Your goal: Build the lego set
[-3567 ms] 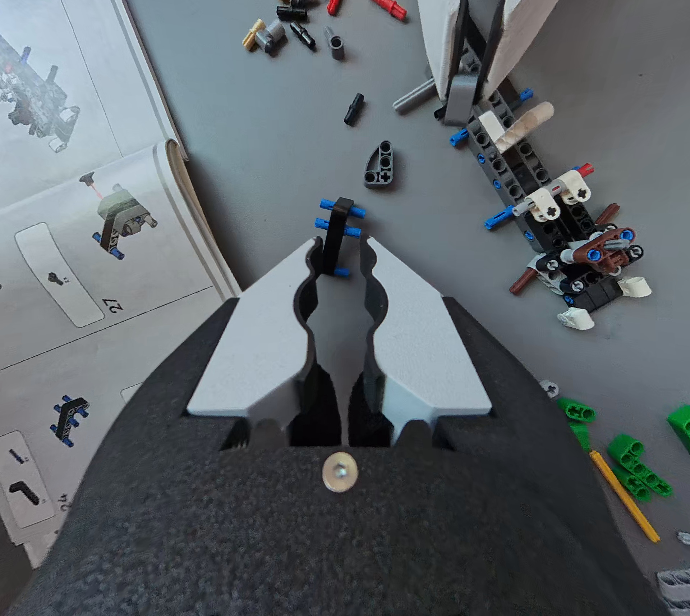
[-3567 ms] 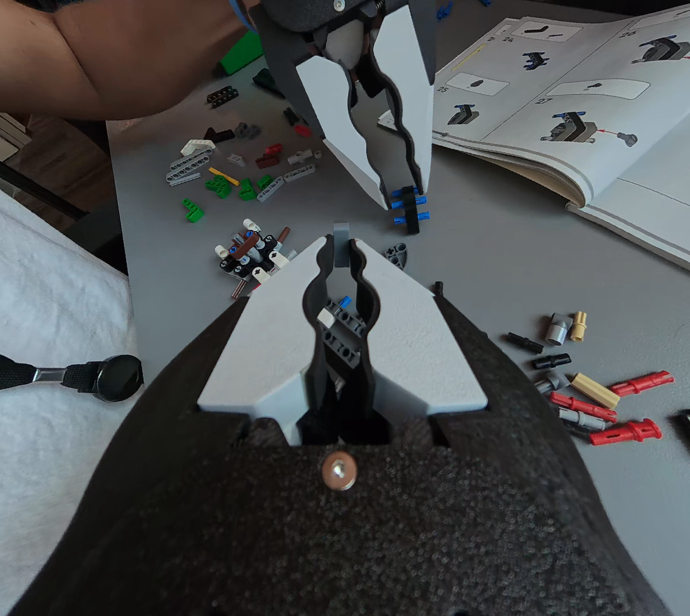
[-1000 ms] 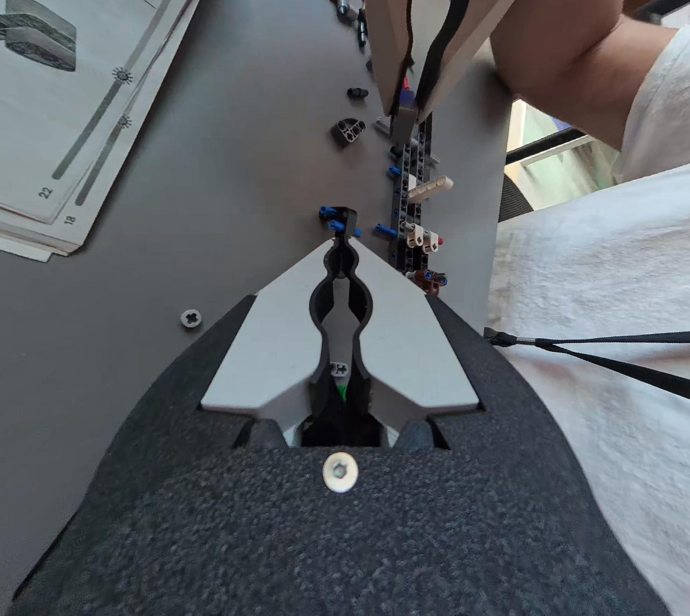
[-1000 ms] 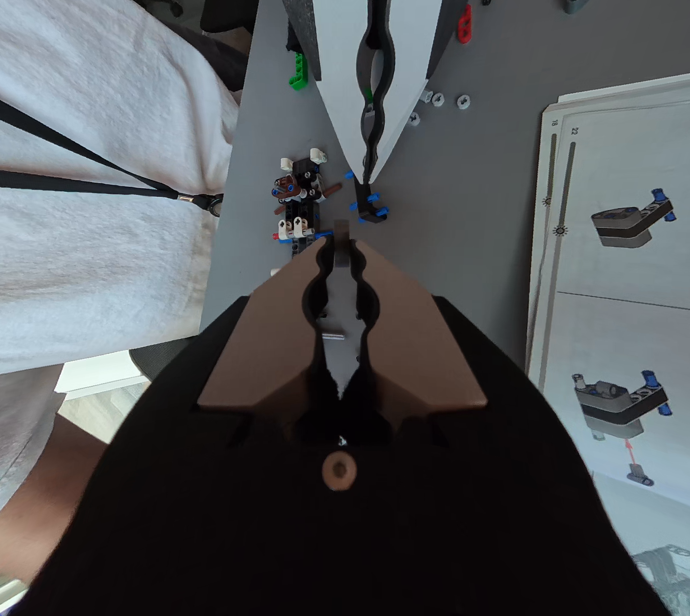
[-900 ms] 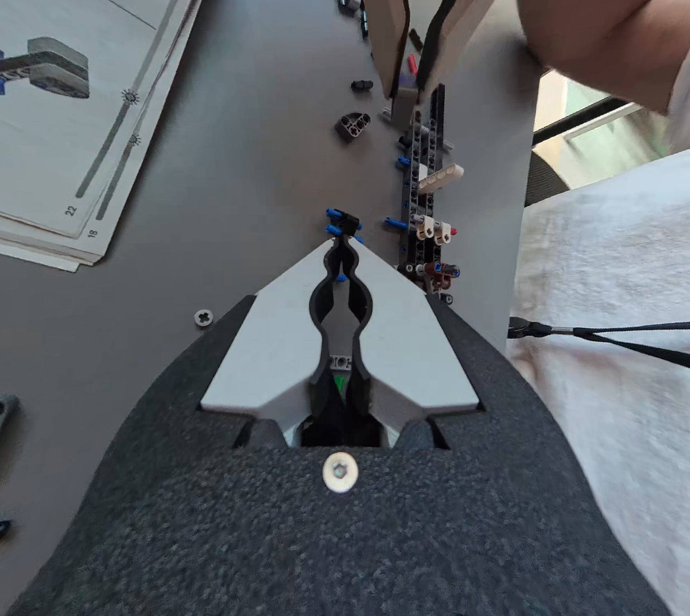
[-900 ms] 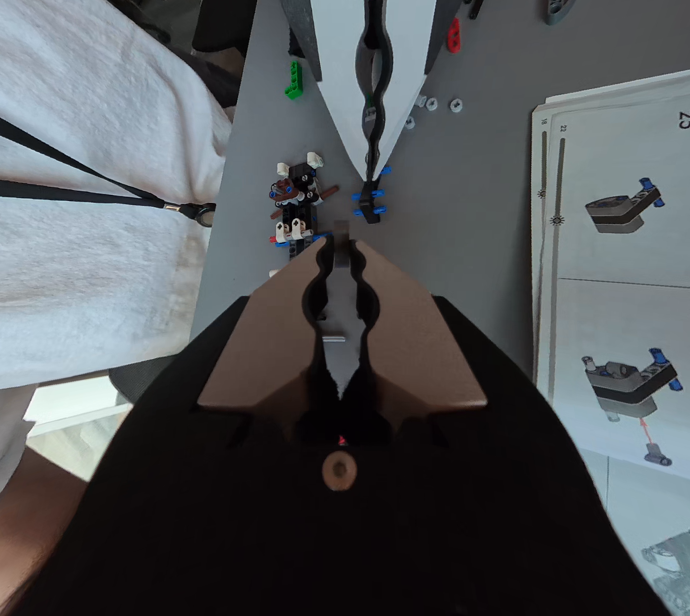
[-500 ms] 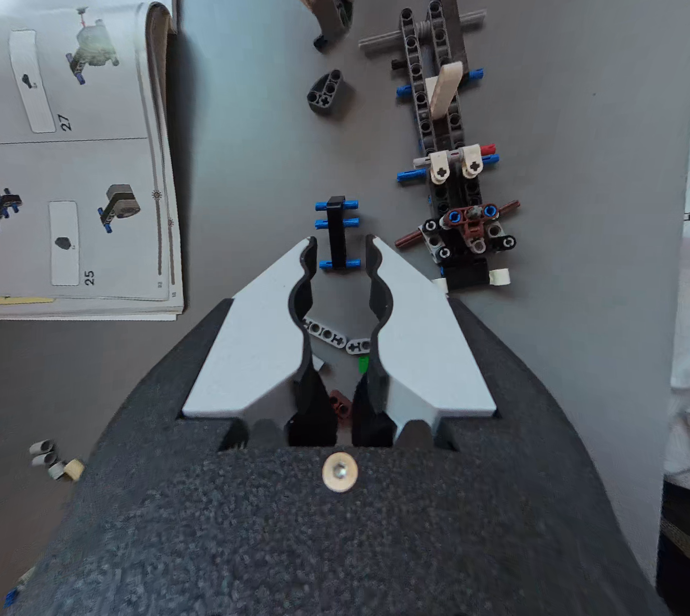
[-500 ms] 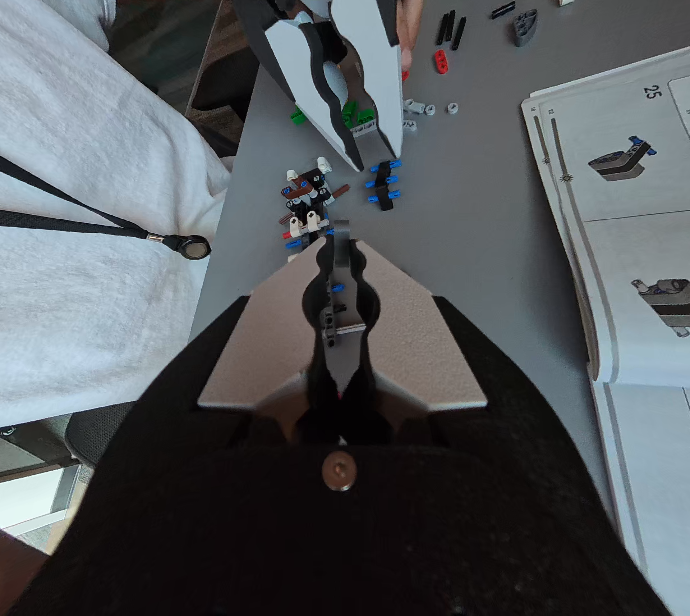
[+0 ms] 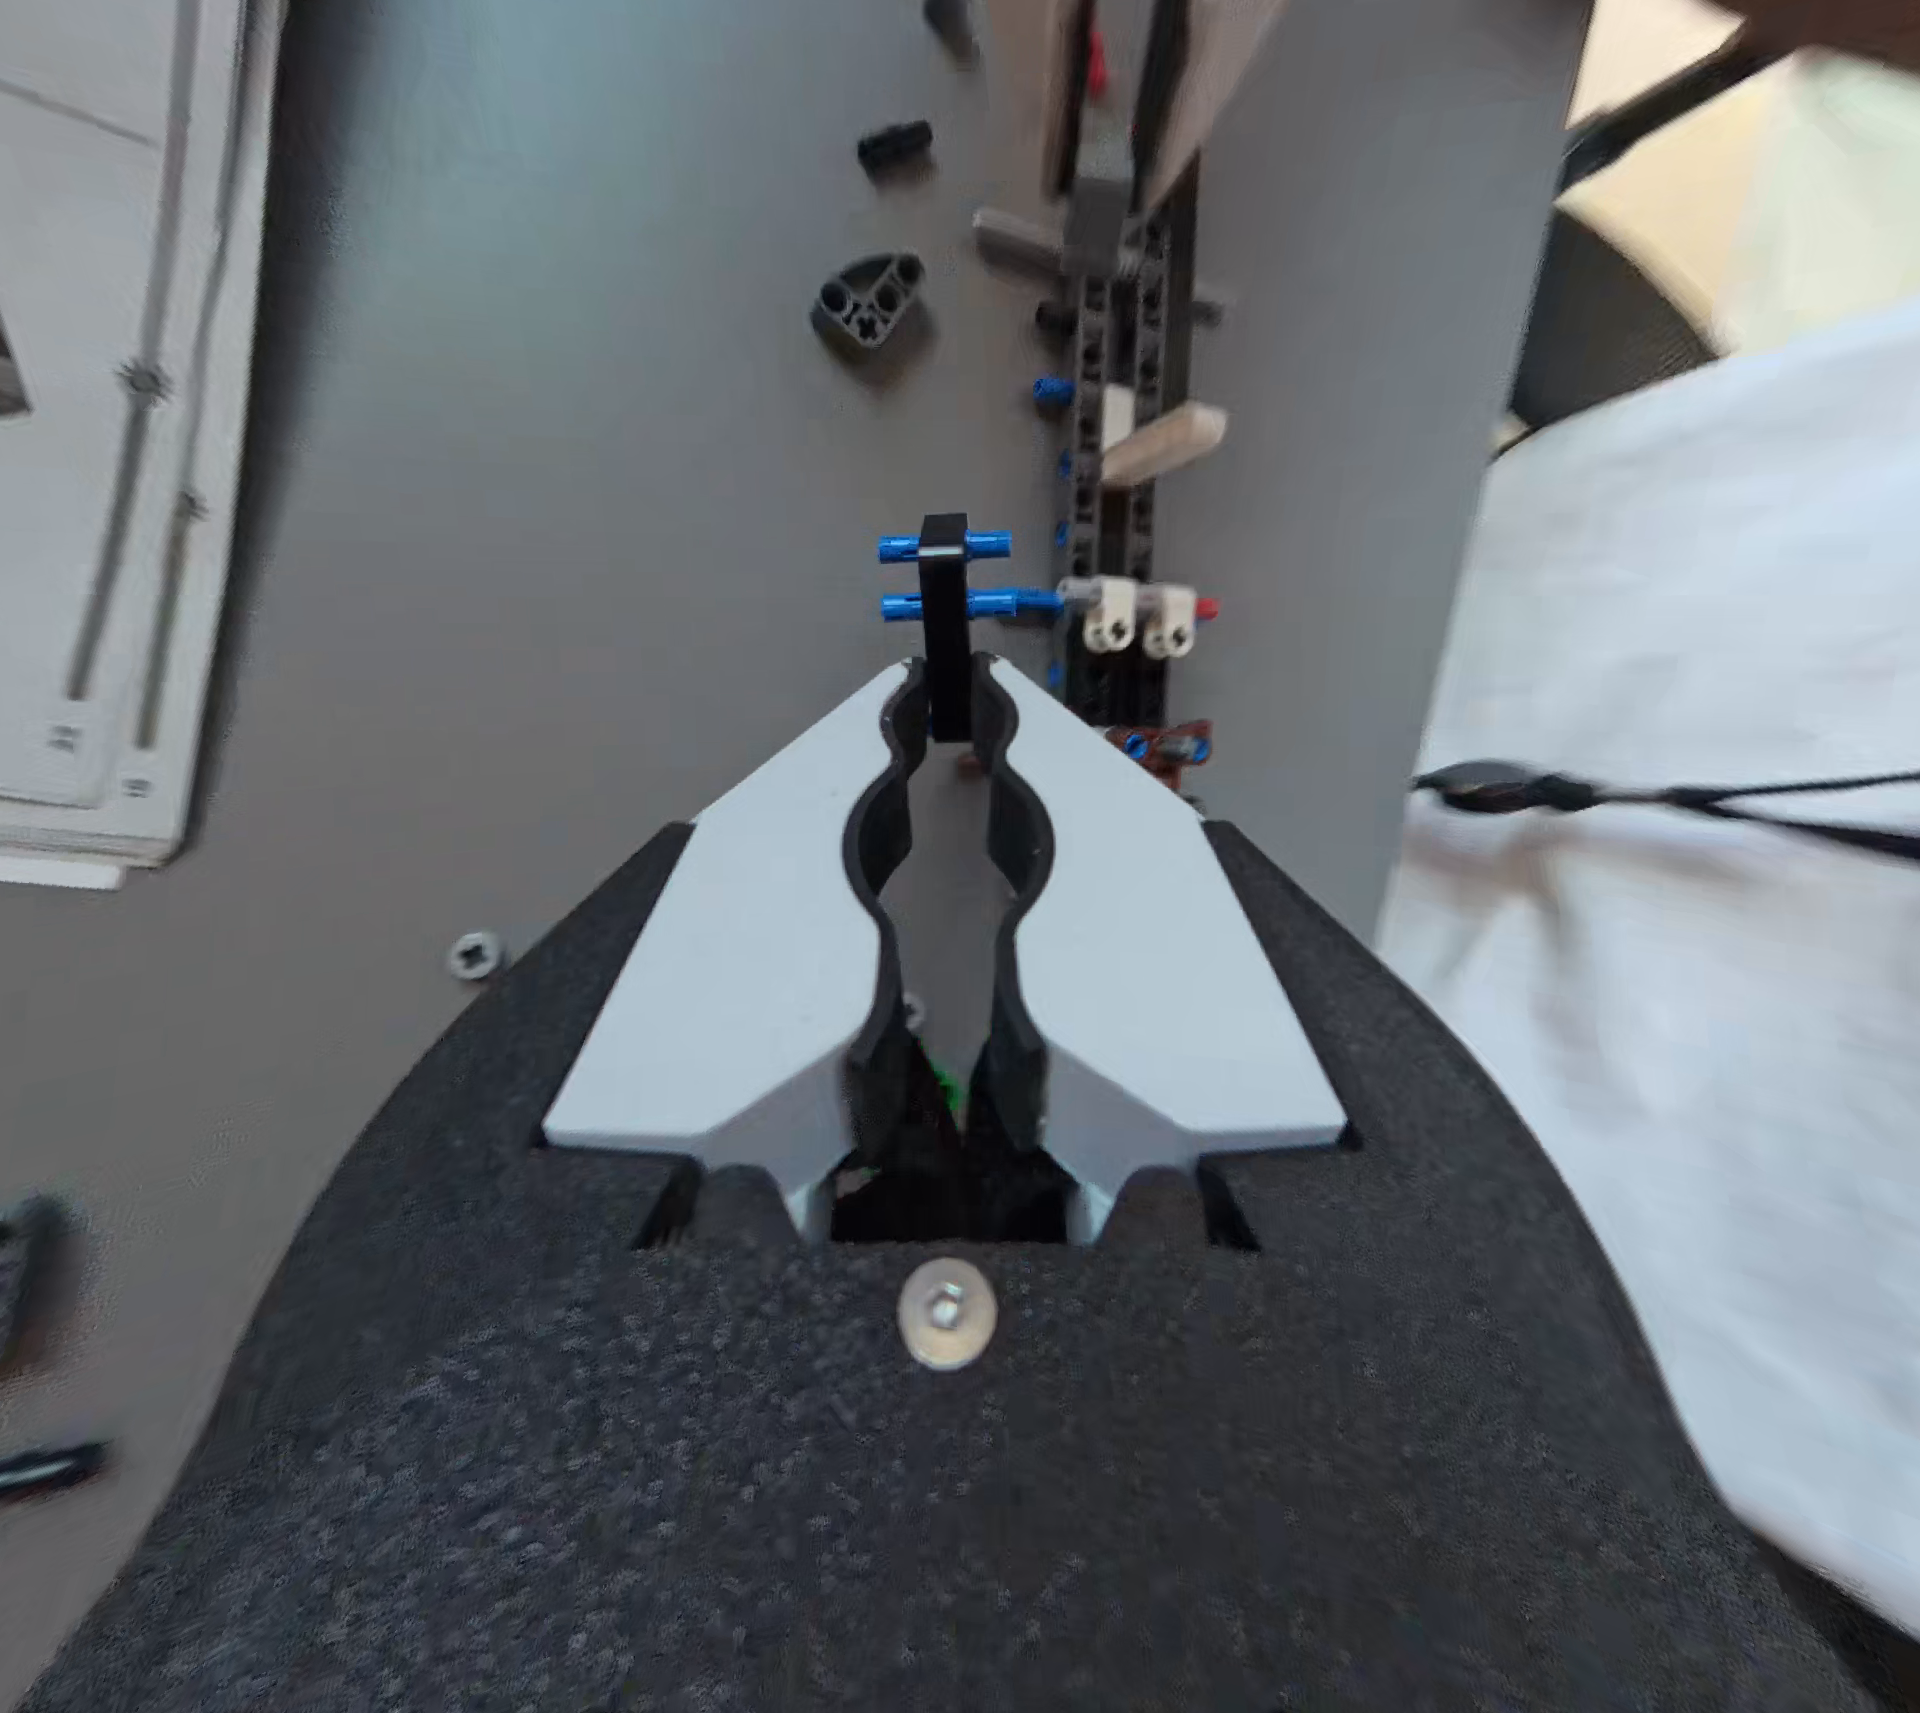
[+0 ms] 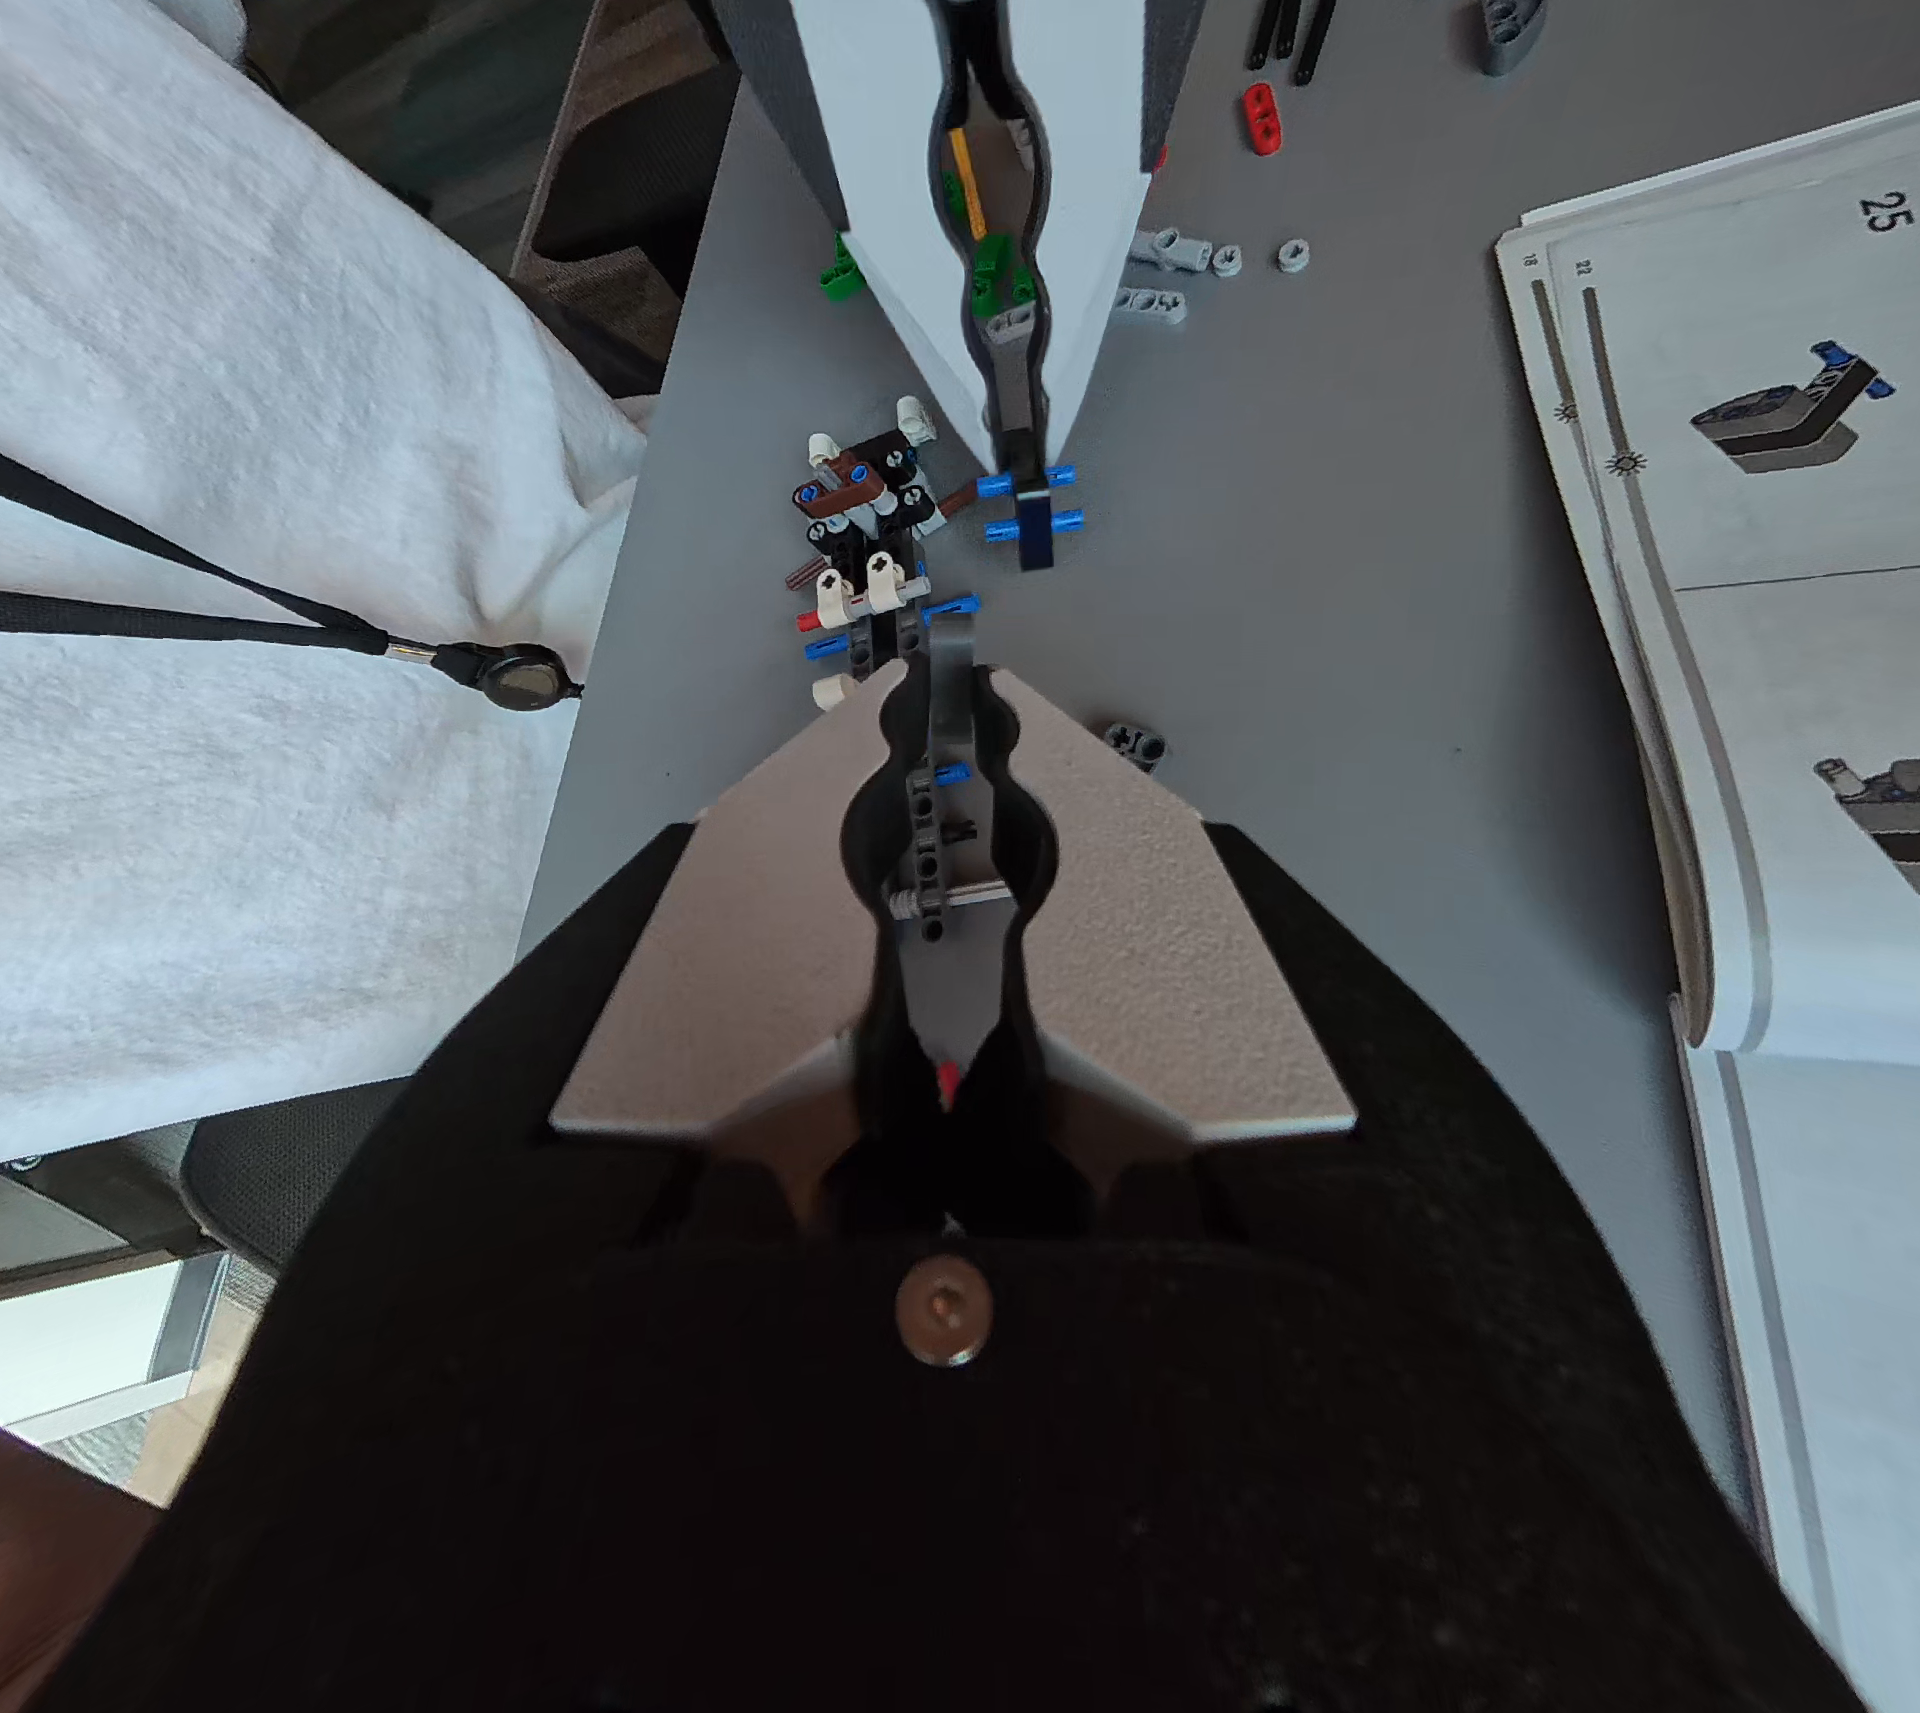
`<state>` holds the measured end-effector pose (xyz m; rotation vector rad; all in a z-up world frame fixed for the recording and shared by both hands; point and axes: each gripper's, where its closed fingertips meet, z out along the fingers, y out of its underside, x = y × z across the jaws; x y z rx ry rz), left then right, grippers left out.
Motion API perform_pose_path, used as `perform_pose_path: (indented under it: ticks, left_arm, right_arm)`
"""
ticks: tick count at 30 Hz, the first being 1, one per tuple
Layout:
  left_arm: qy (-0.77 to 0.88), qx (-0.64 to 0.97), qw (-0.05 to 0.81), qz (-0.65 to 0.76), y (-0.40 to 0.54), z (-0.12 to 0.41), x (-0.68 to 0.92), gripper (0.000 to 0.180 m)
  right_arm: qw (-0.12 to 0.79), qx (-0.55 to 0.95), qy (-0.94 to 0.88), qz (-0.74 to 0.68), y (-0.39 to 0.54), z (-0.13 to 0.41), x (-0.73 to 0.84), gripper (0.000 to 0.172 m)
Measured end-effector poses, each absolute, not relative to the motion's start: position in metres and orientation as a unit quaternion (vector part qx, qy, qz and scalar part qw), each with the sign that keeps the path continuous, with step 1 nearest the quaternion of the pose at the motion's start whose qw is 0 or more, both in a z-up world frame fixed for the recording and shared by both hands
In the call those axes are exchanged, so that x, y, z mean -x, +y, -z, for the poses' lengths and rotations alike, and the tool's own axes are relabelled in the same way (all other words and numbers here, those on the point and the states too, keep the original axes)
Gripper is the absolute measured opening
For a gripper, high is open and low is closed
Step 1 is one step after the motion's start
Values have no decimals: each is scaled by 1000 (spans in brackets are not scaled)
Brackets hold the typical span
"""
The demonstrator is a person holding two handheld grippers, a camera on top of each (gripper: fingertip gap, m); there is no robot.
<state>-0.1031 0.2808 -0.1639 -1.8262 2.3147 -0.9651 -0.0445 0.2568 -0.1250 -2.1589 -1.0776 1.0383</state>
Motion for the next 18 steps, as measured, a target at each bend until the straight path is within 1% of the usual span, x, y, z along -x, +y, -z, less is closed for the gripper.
perform_pose_path:
  ticks: [1, 4, 6, 7, 10, 18]
  left_arm:
    - [701, 620, -32, 351, 277, 156, 99, 5]
    - [567, 681, -192, 422, 272, 146, 89, 6]
    - [522, 692, -258, 426, 271, 148, 88, 6]
    - [519, 694, -278, 415, 270, 153, 89, 6]
    - [509, 700, -308, 395, 269, 160, 89, 6]
    - [518, 707, -321, 360, 278, 171, 87, 7]
  right_arm:
    - [254, 795, -396, -384, 257, 125, 44, 6]
    - [251, 793, -395, -390, 256, 126, 45, 6]
    - [250, 793, -394, -392, 256, 127, 45, 6]
    - [250, 792, -394, -393, 256, 127, 45, 6]
    - [251, 791, -394, -394, 256, 126, 44, 6]
    - [247, 790, -388, -405, 255, 128, 42, 6]
